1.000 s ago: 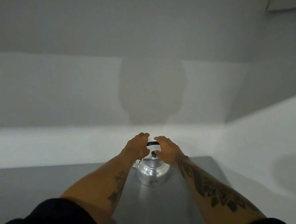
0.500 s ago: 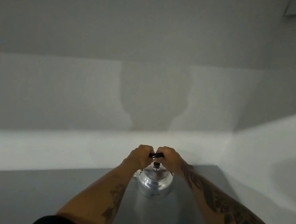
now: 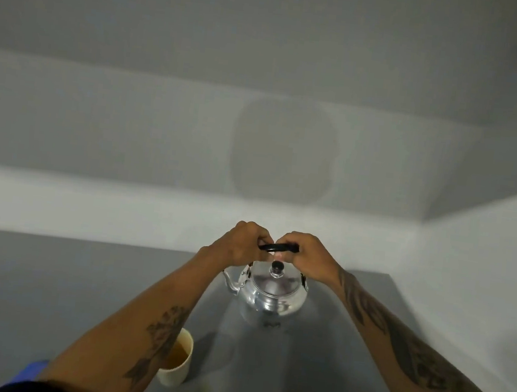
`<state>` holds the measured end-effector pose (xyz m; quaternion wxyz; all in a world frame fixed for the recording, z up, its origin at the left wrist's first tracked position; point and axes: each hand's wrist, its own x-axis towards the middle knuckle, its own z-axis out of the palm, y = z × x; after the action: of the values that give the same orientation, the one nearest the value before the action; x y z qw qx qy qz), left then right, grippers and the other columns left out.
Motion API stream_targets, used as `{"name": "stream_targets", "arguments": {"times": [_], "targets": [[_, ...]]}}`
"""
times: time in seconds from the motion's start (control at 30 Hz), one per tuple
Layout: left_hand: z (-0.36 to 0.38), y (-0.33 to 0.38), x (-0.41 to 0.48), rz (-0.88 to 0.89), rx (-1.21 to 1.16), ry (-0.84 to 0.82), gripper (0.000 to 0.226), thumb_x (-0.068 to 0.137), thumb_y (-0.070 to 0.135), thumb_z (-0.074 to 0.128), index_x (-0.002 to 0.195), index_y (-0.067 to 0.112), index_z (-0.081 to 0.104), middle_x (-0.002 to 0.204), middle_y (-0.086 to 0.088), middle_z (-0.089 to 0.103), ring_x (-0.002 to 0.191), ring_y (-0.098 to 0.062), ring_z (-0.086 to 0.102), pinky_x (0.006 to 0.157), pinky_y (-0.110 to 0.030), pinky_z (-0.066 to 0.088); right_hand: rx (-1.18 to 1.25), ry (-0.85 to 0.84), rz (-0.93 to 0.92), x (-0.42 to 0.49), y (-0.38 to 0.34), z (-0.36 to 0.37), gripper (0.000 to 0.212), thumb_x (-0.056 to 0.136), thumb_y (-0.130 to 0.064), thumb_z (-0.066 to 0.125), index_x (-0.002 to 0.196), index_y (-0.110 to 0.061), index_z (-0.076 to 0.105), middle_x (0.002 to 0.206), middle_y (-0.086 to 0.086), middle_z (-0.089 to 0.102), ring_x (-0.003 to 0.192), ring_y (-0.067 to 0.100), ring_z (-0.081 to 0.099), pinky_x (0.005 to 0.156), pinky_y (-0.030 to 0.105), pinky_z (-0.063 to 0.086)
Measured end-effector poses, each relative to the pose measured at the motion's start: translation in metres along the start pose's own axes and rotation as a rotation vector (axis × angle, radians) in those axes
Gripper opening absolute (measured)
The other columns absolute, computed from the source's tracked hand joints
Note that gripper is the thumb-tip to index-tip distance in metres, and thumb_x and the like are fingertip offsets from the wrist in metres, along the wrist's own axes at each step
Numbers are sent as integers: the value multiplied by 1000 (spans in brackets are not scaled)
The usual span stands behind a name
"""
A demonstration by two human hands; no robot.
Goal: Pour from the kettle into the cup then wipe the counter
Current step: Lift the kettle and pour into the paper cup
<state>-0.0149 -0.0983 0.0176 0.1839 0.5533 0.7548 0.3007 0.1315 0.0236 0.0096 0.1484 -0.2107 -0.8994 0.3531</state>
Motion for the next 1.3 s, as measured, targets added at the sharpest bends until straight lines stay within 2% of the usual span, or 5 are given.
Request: {"name": "stream_targets", "arguments": {"times": [0.27,0.53,0.63,0.83,1.3], "targets": [[-25,-57,-112,-85,-119,17,60,67,43,83,121,26,61,114,5,65,105,-10,61,85,-24,50,-41,-113,-73,-36,-53,17,23,81,-16,73,103,-22,74,97,-8,72,92,5,66,80,16,45],[3,-134,-199,-221,43,-175,102,56,46,88,142,22,38,140,-2,45,125,-18,47,101,-31,40,-207,-223,-132,-56,-87,42,30,81,-16,74,110,-24,73,80,-25,62,78,-17,59,70,-1,40],[24,-146,-211,-194,32,-147,93,56,37,91,135,19,45,133,-6,51,118,-23,52,94,-33,42,-270,-258,-134,-58,-97,50,31,81,-16,73,112,-23,72,82,-23,61,79,-8,59,74,7,40],[43,-154,-204,-181,-42,-57,75,59,34,89,123,21,53,121,-3,60,103,-19,56,83,-32,43,-379,-312,-186,-54,-108,56,31,80,-10,73,111,-18,73,75,-27,55,72,-28,50,69,-8,33],[47,-164,-198,-199,-37,-73,82,51,53,86,121,30,51,115,7,58,99,-15,57,78,-28,46,-488,-372,-196,-55,-122,58,32,80,-15,75,110,-22,72,87,-17,62,74,-13,54,68,7,37]]}}
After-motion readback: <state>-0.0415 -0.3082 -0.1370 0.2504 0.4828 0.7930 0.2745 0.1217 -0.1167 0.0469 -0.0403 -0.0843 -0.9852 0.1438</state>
